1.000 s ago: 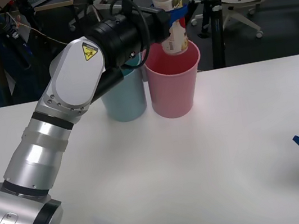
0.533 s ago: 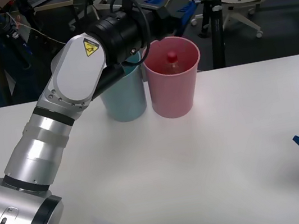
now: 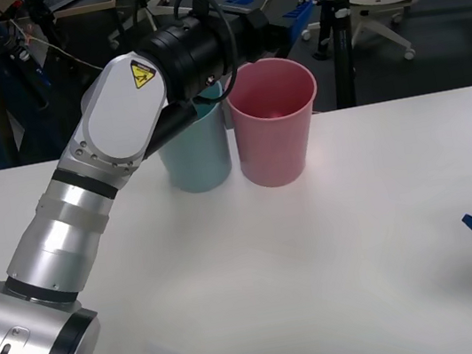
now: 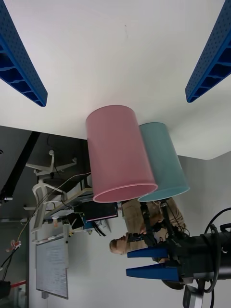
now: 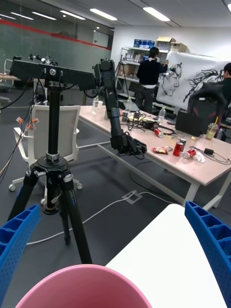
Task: Grasp the object on the table and drop it into the matching bin: aluminum can to the light blue bin, PET bottle to the pink bin.
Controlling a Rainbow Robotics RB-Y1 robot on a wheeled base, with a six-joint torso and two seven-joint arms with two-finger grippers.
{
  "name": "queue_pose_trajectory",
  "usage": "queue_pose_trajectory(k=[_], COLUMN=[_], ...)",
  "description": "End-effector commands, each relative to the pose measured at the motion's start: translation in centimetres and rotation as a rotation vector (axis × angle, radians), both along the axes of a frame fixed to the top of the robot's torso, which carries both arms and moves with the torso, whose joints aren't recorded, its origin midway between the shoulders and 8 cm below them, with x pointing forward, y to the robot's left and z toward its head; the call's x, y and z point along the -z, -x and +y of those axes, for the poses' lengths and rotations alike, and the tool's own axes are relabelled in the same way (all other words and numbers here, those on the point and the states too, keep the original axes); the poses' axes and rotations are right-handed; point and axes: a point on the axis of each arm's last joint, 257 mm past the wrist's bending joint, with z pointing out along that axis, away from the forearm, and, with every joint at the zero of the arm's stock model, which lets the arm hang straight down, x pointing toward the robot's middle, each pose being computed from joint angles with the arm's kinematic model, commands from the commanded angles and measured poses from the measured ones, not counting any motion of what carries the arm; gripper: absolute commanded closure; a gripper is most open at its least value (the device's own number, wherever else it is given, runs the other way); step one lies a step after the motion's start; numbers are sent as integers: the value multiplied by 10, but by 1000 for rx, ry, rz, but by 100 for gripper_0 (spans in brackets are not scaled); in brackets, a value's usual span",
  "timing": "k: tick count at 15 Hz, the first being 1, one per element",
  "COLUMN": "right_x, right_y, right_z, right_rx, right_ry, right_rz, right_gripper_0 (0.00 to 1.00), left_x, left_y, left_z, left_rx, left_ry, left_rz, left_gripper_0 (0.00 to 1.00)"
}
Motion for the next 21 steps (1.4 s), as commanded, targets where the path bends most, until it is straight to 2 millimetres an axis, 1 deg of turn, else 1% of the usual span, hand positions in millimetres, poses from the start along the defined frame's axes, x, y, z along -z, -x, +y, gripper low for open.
queue_pose_trajectory(k=[1,5,7,9,12,14,16,17,21], right_x=[0,0,0,0,0,0,0,0,0], right_y=[0,0,0,0,0,0,0,0,0], right_z=[0,0,0,0,0,0,0,0,0], right_rx=[0,0,0,0,0,0,0,0,0], right_ry=[0,0,0,0,0,0,0,0,0], right_rz=[0,0,0,0,0,0,0,0,0], right_gripper_0=[0,0,0,0,0,0,0,0,0], left_x=[0,-5,-4,-3,-6,-9,-7,-7,-3], left_y=[1,3,6,9,19,32,50,55,65], left_z=[-1,4,12,24,48,69,86,101,147], left_rx=[8,24,47,77,100,112,170,190,192], left_ry=[10,29,26,7,1,13,-4,-16,-38], left_rz=[6,8,19,13,-20,-28,-6,-16,-76], left_gripper_0=[0,0,0,0,0,0,0,0,0])
